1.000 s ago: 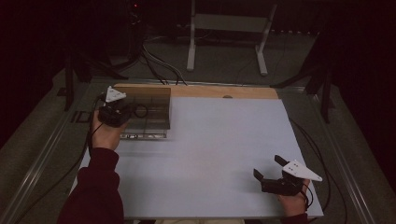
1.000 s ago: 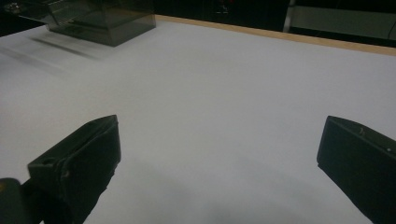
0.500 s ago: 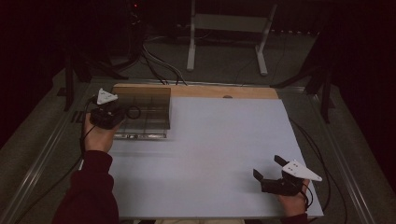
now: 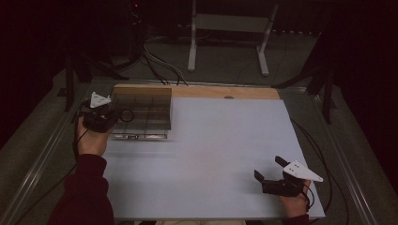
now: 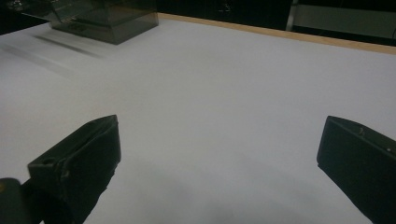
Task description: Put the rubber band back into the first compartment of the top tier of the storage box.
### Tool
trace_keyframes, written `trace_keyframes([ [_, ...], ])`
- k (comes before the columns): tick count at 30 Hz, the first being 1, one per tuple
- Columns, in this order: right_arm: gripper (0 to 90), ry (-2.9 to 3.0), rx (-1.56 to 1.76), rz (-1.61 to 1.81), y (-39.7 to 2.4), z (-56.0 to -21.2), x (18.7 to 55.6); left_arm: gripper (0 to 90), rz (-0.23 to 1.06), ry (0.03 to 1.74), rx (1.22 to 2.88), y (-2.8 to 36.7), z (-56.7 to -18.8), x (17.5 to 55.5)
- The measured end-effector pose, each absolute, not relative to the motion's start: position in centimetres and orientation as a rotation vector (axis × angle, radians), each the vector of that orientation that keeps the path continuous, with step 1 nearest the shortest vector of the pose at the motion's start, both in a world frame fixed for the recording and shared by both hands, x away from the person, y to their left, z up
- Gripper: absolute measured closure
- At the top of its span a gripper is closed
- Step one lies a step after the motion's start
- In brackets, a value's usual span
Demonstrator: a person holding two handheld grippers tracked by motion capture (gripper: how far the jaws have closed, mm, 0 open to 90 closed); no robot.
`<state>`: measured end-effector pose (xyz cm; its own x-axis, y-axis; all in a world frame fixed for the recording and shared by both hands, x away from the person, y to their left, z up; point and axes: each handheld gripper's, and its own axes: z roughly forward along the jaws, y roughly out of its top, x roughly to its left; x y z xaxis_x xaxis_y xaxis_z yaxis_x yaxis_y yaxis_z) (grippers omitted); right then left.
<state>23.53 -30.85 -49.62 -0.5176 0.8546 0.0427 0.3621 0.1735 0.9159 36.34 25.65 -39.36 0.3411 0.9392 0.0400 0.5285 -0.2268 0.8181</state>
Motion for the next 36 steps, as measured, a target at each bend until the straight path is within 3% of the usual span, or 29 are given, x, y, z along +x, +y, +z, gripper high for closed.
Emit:
trace_keyframes([
  [36,0.0,1.980,1.146,1.320,-30.7,-49.7,23.6,87.9,0.718,1.446,1.879,28.9,-43.2,36.3],
])
